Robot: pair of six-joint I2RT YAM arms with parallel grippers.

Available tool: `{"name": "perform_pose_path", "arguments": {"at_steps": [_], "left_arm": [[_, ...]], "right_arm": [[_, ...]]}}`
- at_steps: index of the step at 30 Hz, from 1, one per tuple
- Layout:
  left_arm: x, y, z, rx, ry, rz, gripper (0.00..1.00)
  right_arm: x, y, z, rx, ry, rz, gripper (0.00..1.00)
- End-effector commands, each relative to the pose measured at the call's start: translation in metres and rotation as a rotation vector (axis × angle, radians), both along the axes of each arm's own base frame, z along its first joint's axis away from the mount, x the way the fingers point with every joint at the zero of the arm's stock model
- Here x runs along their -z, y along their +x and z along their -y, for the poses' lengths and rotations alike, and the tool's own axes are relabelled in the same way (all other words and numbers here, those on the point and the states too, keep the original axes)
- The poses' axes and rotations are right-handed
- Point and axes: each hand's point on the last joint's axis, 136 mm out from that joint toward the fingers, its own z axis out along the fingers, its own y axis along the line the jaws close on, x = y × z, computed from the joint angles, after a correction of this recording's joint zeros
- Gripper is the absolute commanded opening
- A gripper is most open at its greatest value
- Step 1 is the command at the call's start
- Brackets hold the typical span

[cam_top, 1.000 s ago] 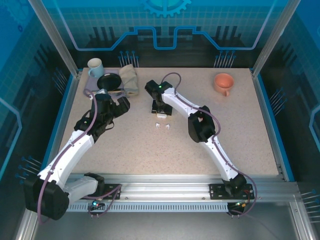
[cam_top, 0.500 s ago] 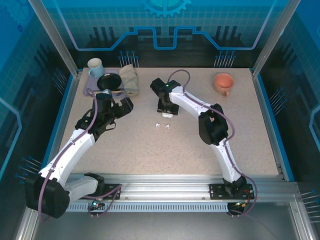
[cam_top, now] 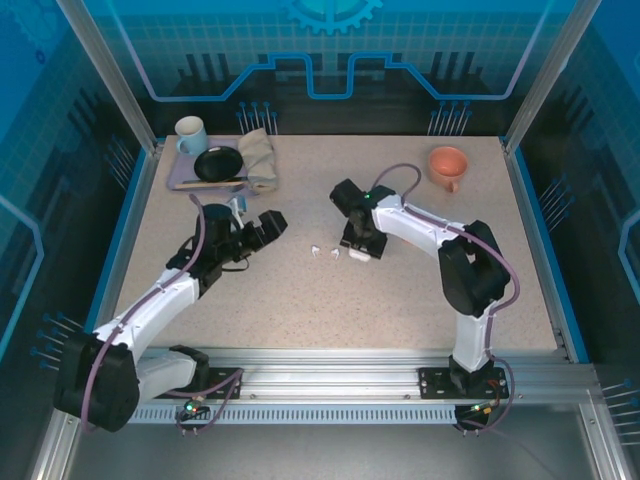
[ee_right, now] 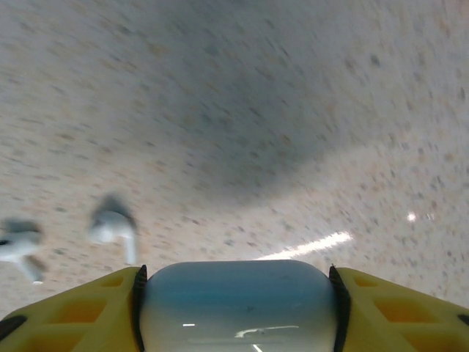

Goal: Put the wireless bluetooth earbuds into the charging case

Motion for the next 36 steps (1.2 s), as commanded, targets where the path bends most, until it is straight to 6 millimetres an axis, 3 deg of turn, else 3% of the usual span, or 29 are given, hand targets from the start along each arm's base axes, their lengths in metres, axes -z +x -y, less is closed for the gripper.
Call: {"name": "perform_pose_path", "arguments": {"at_steps": [1,9,17,28,36], "left_arm": [[-0.014,-0.003,0.033,0.101,-0.112,0.070,0.99],[0.017,-0.017,0.073,0.161,-0.117,0.068,0.99],[0.034,-0.024,0.091,0.170,-0.132,0.099,0.99],[0.054,-0.022,0.134,0.280,-0.151,0.103,0.83],[0.064,-0.015,0.154,0.320,-0.169,0.091,0.73]], "right_arm": [[-0.005,-0.006,-0.003,0.126,0.104,0.031,0.44],[0.003,-0.021,0.005,0.256,0.138,0.000,0.44],[0.003,-0.016,-0.006,0.357,0.235,-0.016,0.43],[0.002,-0.011,-0.019,0.412,0.332,-0.037,0.43],[0.000,-0.012,-0.022,0.419,0.359,-0.042,0.43]]}}
